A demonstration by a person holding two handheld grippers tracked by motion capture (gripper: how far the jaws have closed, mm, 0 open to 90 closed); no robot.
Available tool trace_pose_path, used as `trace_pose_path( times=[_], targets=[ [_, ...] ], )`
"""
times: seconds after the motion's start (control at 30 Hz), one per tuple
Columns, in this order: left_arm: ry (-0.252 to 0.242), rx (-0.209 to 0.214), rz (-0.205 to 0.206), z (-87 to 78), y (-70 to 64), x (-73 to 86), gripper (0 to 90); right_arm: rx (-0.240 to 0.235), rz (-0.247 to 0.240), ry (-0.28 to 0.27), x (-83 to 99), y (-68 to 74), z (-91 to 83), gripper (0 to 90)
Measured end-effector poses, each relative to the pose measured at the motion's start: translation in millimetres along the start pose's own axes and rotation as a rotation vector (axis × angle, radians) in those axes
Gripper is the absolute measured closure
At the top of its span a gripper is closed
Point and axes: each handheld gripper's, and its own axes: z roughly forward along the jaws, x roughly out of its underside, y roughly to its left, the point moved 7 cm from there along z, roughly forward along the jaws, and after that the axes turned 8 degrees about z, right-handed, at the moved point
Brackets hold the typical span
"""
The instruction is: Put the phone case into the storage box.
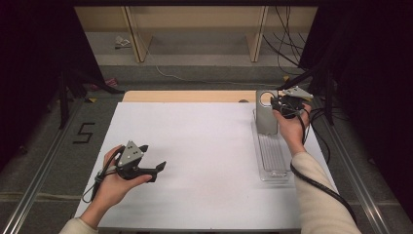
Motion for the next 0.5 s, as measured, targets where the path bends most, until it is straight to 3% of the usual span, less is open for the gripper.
trace_pose_path(
  times=[0.5],
  targets=[
    [-0.002, 0.0, 0.001, -0.4, -0.3, -0.9, 15.4, -0.015, 0.018, 0.021, 2.7, 0.3, 2.7, 56.0]
  ],
)
